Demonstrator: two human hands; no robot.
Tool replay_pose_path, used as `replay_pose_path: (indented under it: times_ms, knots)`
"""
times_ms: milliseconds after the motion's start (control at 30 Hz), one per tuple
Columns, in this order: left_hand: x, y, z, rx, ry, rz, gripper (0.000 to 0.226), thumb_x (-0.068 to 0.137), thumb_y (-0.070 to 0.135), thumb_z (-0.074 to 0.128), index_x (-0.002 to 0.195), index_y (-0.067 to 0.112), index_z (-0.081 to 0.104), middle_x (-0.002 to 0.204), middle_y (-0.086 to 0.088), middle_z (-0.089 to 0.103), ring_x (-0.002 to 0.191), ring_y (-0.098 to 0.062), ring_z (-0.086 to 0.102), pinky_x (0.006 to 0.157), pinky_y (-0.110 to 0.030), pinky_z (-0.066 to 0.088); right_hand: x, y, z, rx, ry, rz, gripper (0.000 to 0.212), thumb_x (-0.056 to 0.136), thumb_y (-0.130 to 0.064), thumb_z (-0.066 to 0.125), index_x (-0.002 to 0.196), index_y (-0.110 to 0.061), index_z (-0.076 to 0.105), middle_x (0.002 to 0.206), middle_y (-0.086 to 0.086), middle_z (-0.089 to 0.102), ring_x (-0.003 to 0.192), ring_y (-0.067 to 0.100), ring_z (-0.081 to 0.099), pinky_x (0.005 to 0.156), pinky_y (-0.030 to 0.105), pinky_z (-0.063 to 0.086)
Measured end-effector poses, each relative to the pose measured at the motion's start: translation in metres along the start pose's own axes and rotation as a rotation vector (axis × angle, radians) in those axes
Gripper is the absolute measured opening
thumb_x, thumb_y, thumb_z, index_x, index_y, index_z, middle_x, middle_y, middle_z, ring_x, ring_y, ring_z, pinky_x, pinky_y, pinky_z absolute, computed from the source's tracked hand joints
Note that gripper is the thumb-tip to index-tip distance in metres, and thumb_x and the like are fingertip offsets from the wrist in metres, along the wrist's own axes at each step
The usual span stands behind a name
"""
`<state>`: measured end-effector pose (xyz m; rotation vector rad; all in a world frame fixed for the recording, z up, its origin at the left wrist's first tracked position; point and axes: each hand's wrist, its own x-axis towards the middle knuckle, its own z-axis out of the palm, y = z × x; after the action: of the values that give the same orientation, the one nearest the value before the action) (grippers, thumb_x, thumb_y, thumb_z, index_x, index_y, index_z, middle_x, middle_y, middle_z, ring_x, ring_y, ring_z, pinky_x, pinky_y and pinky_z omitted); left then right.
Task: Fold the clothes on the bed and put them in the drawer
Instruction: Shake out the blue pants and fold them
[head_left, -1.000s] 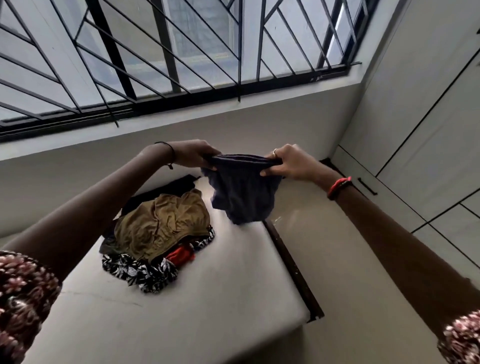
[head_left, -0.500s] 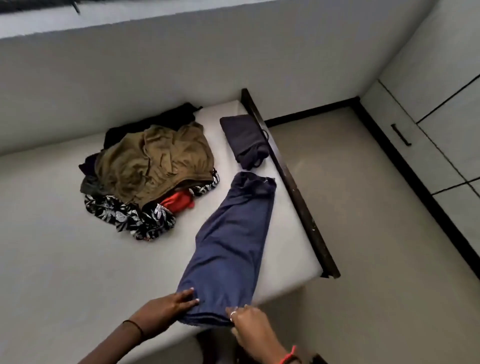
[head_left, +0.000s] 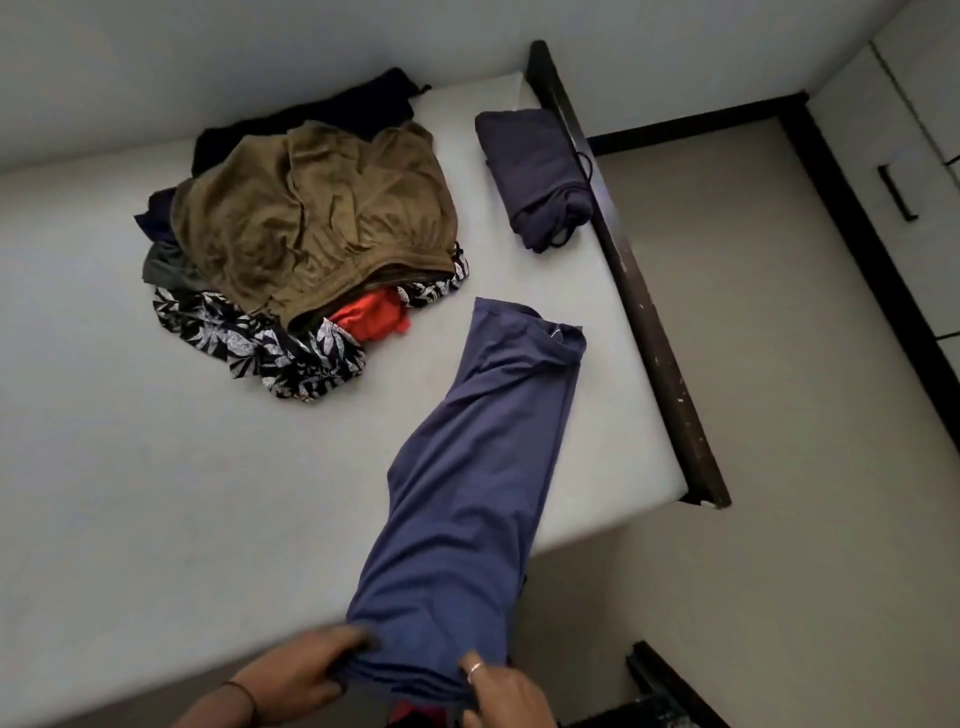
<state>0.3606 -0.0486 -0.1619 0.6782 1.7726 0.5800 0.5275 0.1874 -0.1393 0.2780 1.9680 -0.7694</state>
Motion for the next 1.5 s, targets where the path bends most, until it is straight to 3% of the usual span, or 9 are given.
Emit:
replay_pose_path:
  times_ms: [167, 367, 633, 767, 833, 1033, 1133, 1300, 1500]
  knots:
    - [0.033, 0.028, -0.022, -0.266, 0.119, -0.093, 0.048, 0.07, 0.043, 0.067, 0.114, 0.04, 0.05, 0.102, -0.002, 0.069, 0.091, -0.017, 0.067, 0.084, -0.034, 0.053, 0.018, 0.033, -0.039, 0.509, 0.387, -0.123, 0.043, 0.071, -0.042, 0.06, 0.112, -0.03, 0.06, 0.105, -0.012, 0.06, 0.095, -0.009, 0.056, 0.085, 0.007, 0.04]
    - [0.107, 0.042, -0.064, -0.483, 0.198, -0.174, 0.069, 0.063, 0.06, 0.07, 0.119, 0.023, 0.052, 0.103, -0.001, 0.069, 0.098, -0.015, 0.066, 0.087, -0.031, 0.054, 0.091, 0.084, -0.11, 0.826, 0.326, -0.037, 0.032, 0.076, -0.005, 0.077, 0.101, -0.015, 0.06, 0.092, 0.0, 0.065, 0.07, -0.01, 0.06, 0.071, 0.012, 0.047]
    - [0.207, 0.031, -0.074, -0.088, 0.222, -0.377, 0.051, 0.09, 0.036, 0.059, 0.13, 0.007, 0.047, 0.124, -0.014, 0.056, 0.113, -0.029, 0.053, 0.091, -0.03, 0.04, 0.161, 0.112, -0.13, 0.773, 0.391, 0.087, 0.028, 0.08, -0.02, 0.076, 0.105, -0.011, 0.066, 0.096, 0.003, 0.067, 0.089, 0.014, 0.061, 0.08, 0.024, 0.049]
    - [0.219, 0.03, -0.09, 0.055, 0.294, -0.321, 0.037, 0.094, 0.04, 0.05, 0.111, 0.009, 0.06, 0.114, -0.012, 0.061, 0.103, -0.027, 0.056, 0.085, -0.032, 0.043, 0.171, 0.119, -0.148, 0.747, 0.468, 0.14, 0.005, 0.09, -0.019, 0.063, 0.088, -0.015, 0.065, 0.079, -0.005, 0.064, 0.064, 0.0, 0.059, 0.068, 0.026, 0.047]
    - [0.228, 0.034, -0.107, 0.143, 0.404, -0.25, 0.031, 0.096, 0.034, 0.048, 0.107, 0.009, 0.062, 0.11, -0.013, 0.062, 0.098, -0.028, 0.057, 0.082, -0.034, 0.043, 0.177, 0.128, -0.169, 0.765, 0.624, 0.127, 0.019, 0.09, -0.002, 0.054, 0.081, -0.018, 0.059, 0.073, -0.003, 0.061, 0.05, -0.002, 0.056, 0.059, 0.023, 0.044]
    - [0.302, 0.075, -0.171, 0.297, 0.512, -0.017, 0.022, 0.096, 0.017, 0.047, 0.105, 0.009, 0.066, 0.108, -0.016, 0.059, 0.096, -0.034, 0.059, 0.083, -0.038, 0.045, 0.197, 0.145, -0.271, 0.413, 1.029, -0.004, 0.054, 0.081, 0.009, 0.051, 0.129, -0.017, 0.051, 0.105, 0.009, 0.044, 0.082, 0.019, 0.05, 0.084, 0.024, 0.043]
    - [0.345, 0.11, -0.186, 0.363, 0.504, 0.132, 0.027, 0.093, 0.009, 0.045, 0.115, 0.01, 0.062, 0.118, -0.015, 0.056, 0.105, -0.033, 0.056, 0.089, -0.04, 0.045, 0.214, 0.155, -0.307, 0.239, 0.987, -0.026, 0.063, 0.077, 0.005, 0.058, 0.131, -0.024, 0.05, 0.119, 0.013, 0.043, 0.104, 0.024, 0.046, 0.097, 0.028, 0.039]
    - [0.395, 0.155, -0.185, 0.479, 0.182, 0.316, 0.043, 0.088, 0.014, 0.057, 0.131, 0.016, 0.051, 0.132, -0.008, 0.053, 0.118, -0.026, 0.051, 0.099, -0.035, 0.04, 0.235, 0.169, -0.343, 0.024, 0.796, -0.087, 0.032, 0.075, -0.01, 0.069, 0.105, -0.02, 0.069, 0.113, 0.013, 0.06, 0.112, 0.031, 0.049, 0.095, 0.028, 0.035]
    - [0.412, 0.155, -0.195, 0.752, 0.017, 0.232, 0.028, 0.084, 0.016, 0.062, 0.111, 0.01, 0.061, 0.104, -0.014, 0.06, 0.099, -0.032, 0.057, 0.078, -0.035, 0.043, 0.226, 0.178, -0.366, -0.041, 0.583, -0.119, 0.038, 0.074, 0.002, 0.074, 0.111, -0.003, 0.067, 0.115, 0.02, 0.06, 0.109, 0.032, 0.054, 0.091, 0.031, 0.041]
